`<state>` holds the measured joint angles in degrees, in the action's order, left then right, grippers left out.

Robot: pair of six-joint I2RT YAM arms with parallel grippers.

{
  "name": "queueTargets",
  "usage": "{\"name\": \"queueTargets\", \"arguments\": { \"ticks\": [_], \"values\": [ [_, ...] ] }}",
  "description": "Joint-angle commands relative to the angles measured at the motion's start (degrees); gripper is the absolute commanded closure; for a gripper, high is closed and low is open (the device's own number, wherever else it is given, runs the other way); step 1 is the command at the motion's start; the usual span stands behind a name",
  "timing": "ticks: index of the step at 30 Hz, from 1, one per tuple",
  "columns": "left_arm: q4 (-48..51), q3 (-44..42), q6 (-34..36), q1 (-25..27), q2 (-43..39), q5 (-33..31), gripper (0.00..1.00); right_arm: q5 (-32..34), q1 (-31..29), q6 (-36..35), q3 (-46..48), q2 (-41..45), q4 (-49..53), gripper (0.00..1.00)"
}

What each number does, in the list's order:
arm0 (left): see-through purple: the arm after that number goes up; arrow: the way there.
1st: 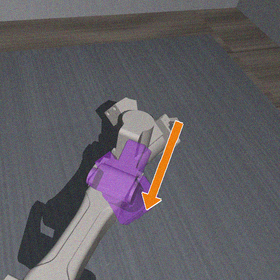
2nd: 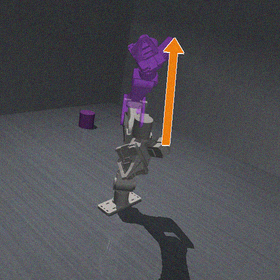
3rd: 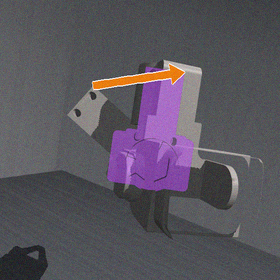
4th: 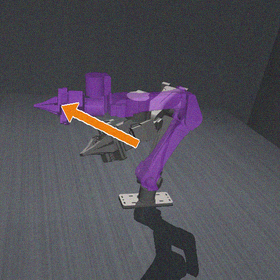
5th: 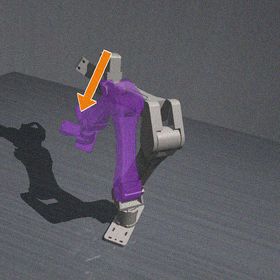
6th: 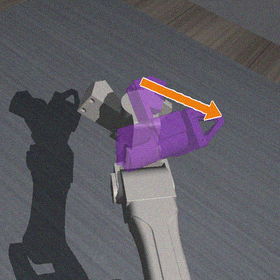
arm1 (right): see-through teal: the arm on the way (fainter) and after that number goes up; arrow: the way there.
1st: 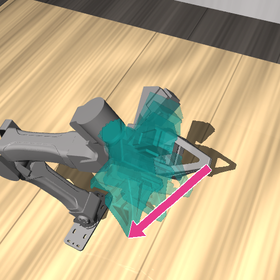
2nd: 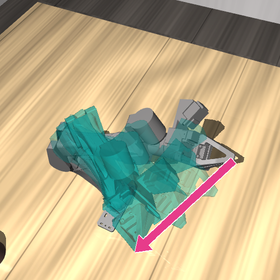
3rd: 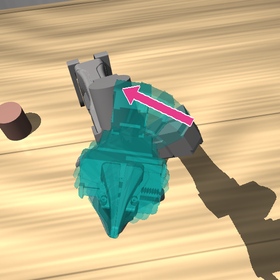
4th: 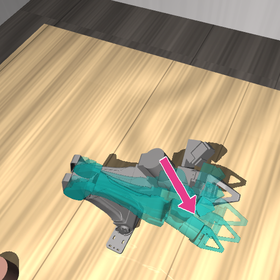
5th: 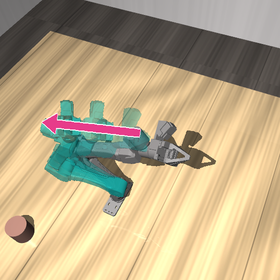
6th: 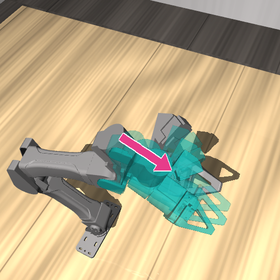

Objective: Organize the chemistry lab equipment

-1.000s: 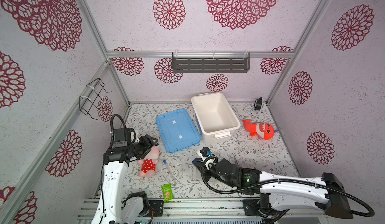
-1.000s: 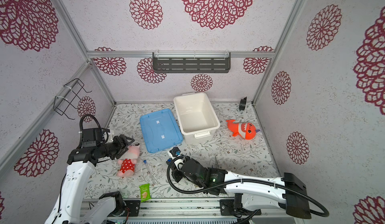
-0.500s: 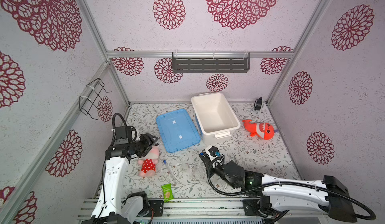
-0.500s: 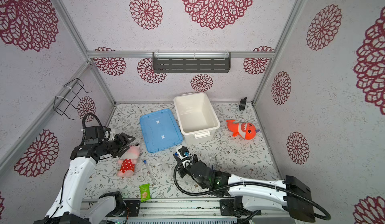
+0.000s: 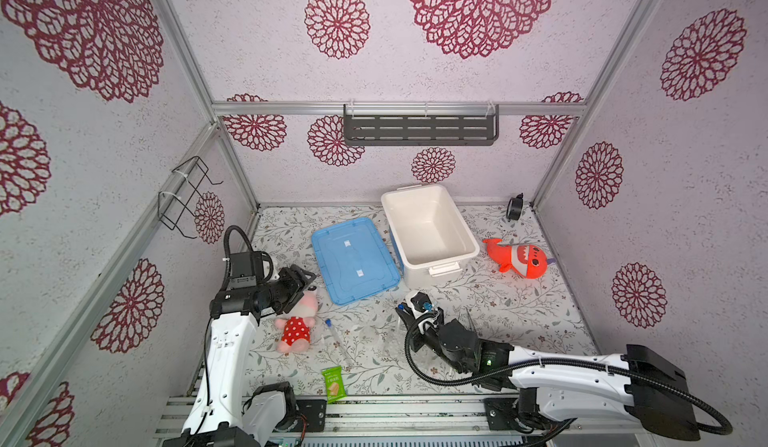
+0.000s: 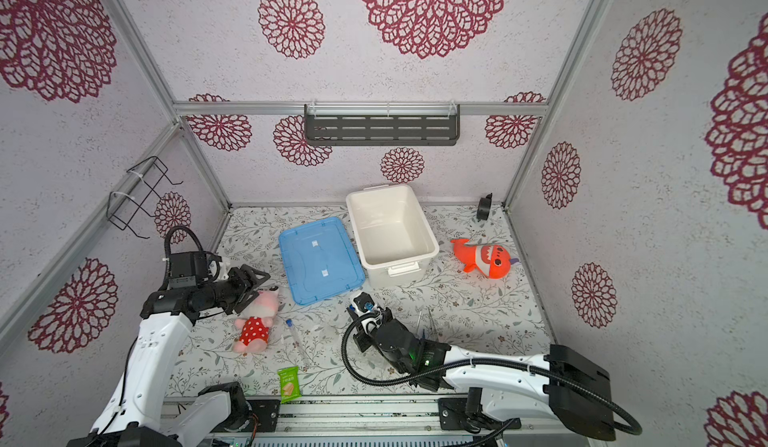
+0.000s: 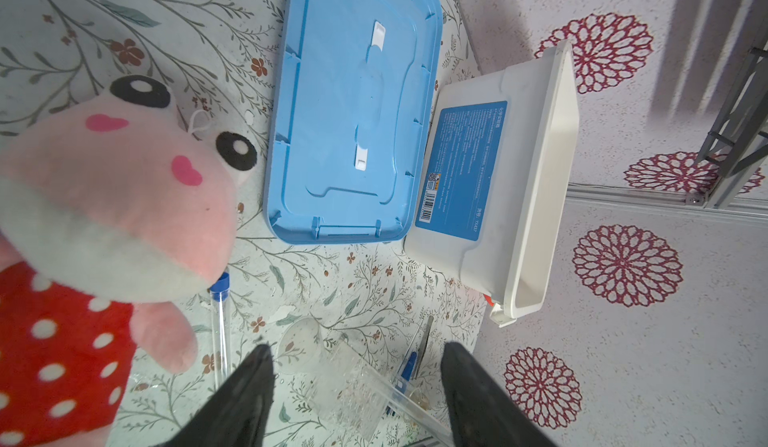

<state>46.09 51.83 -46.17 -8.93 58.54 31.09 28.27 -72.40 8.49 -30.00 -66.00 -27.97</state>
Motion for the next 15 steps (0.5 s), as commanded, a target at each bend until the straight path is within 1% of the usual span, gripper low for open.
{"name": "queueTargets", "arguments": {
  "ticks": [1,8,15],
  "values": [
    [-1.59,-0.09,-0.06,0.22,0.32,0.79,0.33,0.32,0.25,-1.35,-0.5,-1.17,-5.39,0.78],
    [-1.35,0.29,0.43,0.17,0.5,0.92,0.32,-0.85,0.25,-1.11,0.18,-2.38,-6.96,0.78],
    [-1.9,-0.33,0.21,0.16,0.26,1.46,0.32,-1.48,0.24,-1.64,4.43,-0.84,-9.61,0.78]
  ]
}}
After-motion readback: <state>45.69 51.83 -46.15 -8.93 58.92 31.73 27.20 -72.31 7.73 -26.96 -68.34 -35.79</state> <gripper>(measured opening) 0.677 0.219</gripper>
